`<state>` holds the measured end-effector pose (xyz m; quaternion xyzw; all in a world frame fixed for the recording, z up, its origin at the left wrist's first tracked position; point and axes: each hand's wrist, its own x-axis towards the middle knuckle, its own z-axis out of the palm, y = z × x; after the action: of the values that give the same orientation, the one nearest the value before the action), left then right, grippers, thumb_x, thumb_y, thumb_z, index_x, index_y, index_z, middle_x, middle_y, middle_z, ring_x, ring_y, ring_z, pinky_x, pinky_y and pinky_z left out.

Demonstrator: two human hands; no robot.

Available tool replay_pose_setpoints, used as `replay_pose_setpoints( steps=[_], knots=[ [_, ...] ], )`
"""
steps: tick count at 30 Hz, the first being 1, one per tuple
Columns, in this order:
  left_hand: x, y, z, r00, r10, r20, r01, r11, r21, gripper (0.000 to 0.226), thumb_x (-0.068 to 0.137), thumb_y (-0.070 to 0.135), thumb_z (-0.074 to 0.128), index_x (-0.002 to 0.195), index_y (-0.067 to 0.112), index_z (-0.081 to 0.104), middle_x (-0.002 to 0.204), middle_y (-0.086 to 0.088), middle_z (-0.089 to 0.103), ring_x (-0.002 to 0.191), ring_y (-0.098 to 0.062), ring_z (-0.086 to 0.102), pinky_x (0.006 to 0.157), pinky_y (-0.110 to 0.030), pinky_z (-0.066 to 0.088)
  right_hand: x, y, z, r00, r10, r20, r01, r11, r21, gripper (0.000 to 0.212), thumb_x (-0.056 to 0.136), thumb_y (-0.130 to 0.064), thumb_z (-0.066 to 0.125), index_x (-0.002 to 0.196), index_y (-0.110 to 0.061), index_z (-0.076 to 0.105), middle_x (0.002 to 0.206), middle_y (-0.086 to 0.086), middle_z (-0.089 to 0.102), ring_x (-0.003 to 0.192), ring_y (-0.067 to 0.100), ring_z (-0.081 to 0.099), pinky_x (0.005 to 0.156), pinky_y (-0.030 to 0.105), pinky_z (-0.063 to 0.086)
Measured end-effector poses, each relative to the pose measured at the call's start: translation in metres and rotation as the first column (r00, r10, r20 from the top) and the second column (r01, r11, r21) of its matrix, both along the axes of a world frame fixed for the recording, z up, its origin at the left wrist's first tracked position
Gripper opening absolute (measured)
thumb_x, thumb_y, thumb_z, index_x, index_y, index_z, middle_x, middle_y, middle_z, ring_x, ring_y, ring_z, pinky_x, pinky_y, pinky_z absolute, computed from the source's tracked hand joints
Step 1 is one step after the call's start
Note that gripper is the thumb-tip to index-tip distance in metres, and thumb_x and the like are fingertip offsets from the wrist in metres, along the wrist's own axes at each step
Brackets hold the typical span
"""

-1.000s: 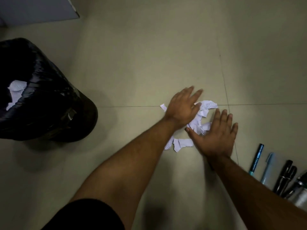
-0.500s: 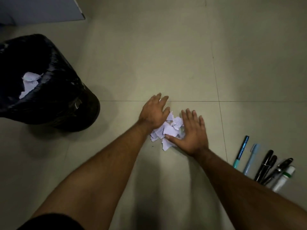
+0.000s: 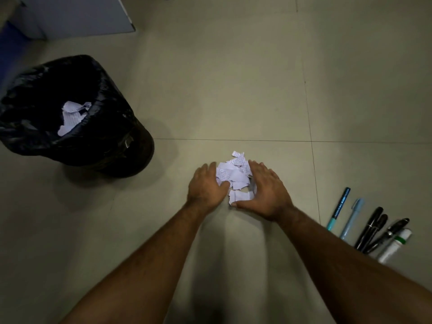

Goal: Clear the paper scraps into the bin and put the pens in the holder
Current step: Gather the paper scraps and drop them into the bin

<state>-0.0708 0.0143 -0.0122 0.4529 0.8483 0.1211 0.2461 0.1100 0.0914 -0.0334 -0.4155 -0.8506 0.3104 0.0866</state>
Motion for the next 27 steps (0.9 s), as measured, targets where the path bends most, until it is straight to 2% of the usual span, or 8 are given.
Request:
replay_pose_setpoints(
  steps=[3,7,9,12,16,19,22,27],
  knots=[
    [0.003,0.002,-0.003,0.982,-0.167,0.092,0.166,0.986,0.021,0.096,0.067,0.053,0.057,0.151,0.017,0.027,0.149,-0.005,0.041,0.137,-0.024,0.038,0.110,-0.042,0.038,0.001,0.013,0.000,0.953,0.209,0.220,-0.222,0.974,0.037,0.126,0.062,-0.079,0.068,0.157,-0.016,0.015,0.164,0.007,0.020,0.151,0.028,0.016,0.121,0.038,0.015],
    [0.010,0.014,0.002,0.943,-0.331,-0.044,0.310,0.916,-0.254,0.130,0.058,0.062,0.079,0.155,0.024,0.001,0.160,-0.012,0.011,0.146,-0.034,0.017,0.111,-0.049,0.036,0.010,0.032,0.000,0.903,0.263,0.340,-0.307,0.948,0.082,0.126,0.058,-0.071,0.073,0.157,-0.017,0.016,0.162,0.012,0.021,0.150,0.033,0.019,0.119,0.043,0.022],
    [0.022,0.019,0.003,0.890,-0.439,-0.125,0.366,0.850,-0.379,0.133,0.058,0.063,0.081,0.155,0.029,-0.003,0.161,-0.012,0.005,0.146,-0.040,0.014,0.105,-0.053,0.039,0.007,0.033,0.003,0.902,0.247,0.354,-0.295,0.951,0.089,0.119,0.057,-0.068,0.072,0.154,-0.016,0.026,0.158,0.016,0.029,0.145,0.037,0.028,0.114,0.046,0.031],
    [0.038,0.025,0.004,0.884,-0.449,-0.129,0.356,0.826,-0.436,0.109,0.071,0.052,0.078,0.154,0.034,0.009,0.159,-0.012,0.014,0.142,-0.041,0.021,0.100,-0.049,0.043,-0.005,0.023,0.011,0.921,0.207,0.329,-0.262,0.956,0.131,0.094,0.062,-0.063,0.064,0.142,-0.018,0.047,0.145,0.016,0.046,0.127,0.038,0.047,0.098,0.044,0.045],
    [0.042,0.022,0.000,0.899,-0.381,-0.218,0.318,0.908,-0.273,0.059,0.088,0.035,0.062,0.142,0.029,0.040,0.136,-0.007,0.044,0.120,-0.030,0.047,0.085,-0.039,0.048,-0.015,0.013,0.015,0.946,0.127,0.297,-0.194,0.958,0.210,0.054,0.071,-0.051,0.057,0.115,-0.021,0.062,0.119,0.004,0.061,0.100,0.031,0.056,0.075,0.036,0.049],
    [0.045,0.017,-0.001,0.896,-0.363,-0.258,0.308,0.924,-0.228,0.048,0.093,0.025,0.054,0.140,0.028,0.043,0.130,-0.006,0.047,0.115,-0.028,0.048,0.074,-0.036,0.046,-0.015,0.006,0.012,0.979,0.056,0.196,-0.079,0.991,0.111,0.036,0.081,-0.037,0.060,0.112,-0.021,0.063,0.111,0.003,0.060,0.095,0.030,0.057,0.071,0.036,0.051],
    [0.046,0.013,-0.002,0.883,-0.341,-0.322,0.299,0.938,-0.174,0.034,0.095,0.020,0.050,0.129,0.020,0.054,0.123,-0.007,0.053,0.112,-0.028,0.051,0.075,-0.036,0.047,-0.016,-0.002,0.009,0.992,-0.009,0.125,0.005,0.999,0.032,0.026,0.088,-0.030,0.059,0.110,-0.020,0.068,0.103,0.007,0.060,0.087,0.031,0.062,0.070,0.036,0.052],
    [0.030,0.019,-0.003,0.948,-0.276,-0.161,0.237,0.945,-0.227,0.035,0.070,0.019,0.078,0.102,0.010,0.068,0.107,-0.010,0.064,0.097,-0.030,0.061,0.082,-0.034,0.049,-0.018,-0.010,0.004,0.991,-0.102,0.088,0.110,0.990,-0.086,0.029,0.092,-0.026,0.050,0.089,-0.008,0.072,0.092,0.015,0.070,0.086,0.032,0.064,0.068,0.030,0.039]
  ],
)
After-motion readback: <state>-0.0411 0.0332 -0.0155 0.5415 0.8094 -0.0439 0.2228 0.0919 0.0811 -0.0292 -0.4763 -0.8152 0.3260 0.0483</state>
